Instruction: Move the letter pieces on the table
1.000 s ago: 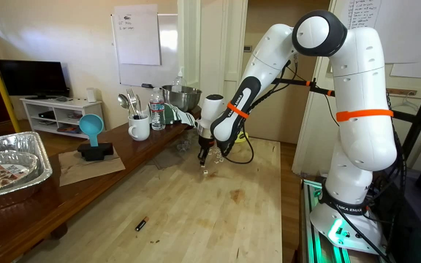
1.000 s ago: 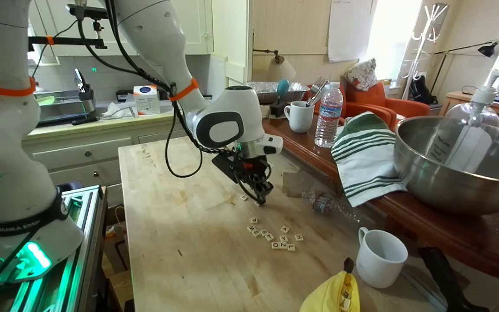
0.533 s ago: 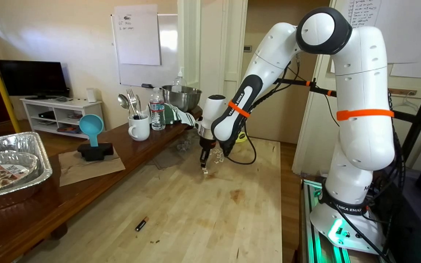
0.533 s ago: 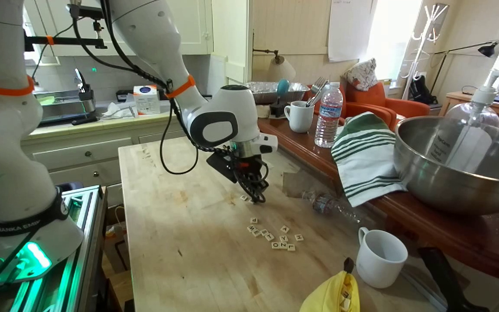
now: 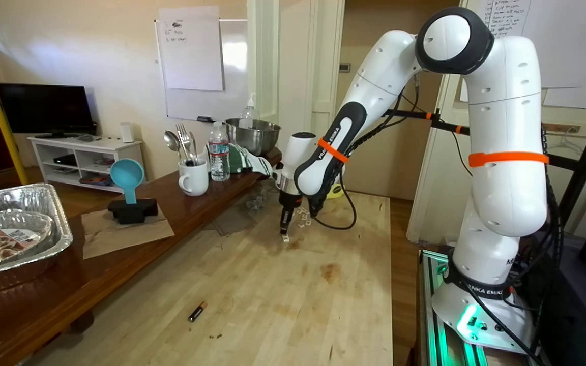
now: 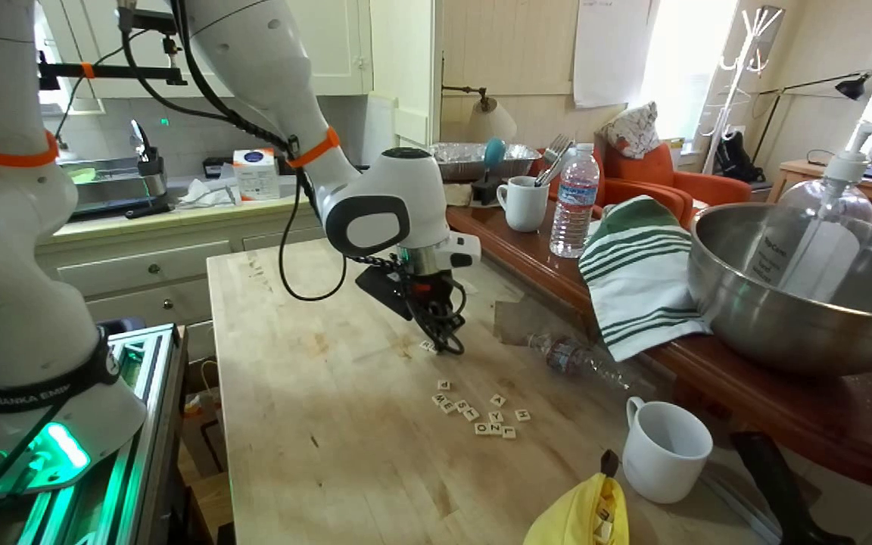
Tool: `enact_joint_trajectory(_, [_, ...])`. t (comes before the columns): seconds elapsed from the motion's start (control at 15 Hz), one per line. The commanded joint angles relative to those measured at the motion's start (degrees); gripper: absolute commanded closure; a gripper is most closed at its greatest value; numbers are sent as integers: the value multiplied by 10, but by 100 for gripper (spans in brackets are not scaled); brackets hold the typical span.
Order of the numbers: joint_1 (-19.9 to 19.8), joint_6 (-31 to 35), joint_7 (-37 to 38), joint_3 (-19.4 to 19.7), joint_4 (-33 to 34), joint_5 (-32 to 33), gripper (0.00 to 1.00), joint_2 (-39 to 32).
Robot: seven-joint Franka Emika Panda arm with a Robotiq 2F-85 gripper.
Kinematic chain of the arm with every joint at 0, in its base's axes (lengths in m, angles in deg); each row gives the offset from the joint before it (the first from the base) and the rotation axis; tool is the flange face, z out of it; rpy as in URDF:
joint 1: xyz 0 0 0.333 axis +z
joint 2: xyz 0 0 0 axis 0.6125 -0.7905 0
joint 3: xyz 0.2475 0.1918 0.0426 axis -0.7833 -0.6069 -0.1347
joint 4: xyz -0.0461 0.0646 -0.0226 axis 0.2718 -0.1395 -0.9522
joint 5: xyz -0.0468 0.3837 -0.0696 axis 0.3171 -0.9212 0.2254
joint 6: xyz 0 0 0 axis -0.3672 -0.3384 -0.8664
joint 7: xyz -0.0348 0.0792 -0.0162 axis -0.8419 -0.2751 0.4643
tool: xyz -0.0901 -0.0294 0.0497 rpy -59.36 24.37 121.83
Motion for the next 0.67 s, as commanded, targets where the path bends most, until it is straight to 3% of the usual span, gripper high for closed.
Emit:
enact_joint_trajectory(0.0, [-13, 1, -27, -15, -19, -18, 100, -2])
enact_joint_trajectory(0.6, [-13, 2, -36, -15, -20, -17, 100, -1])
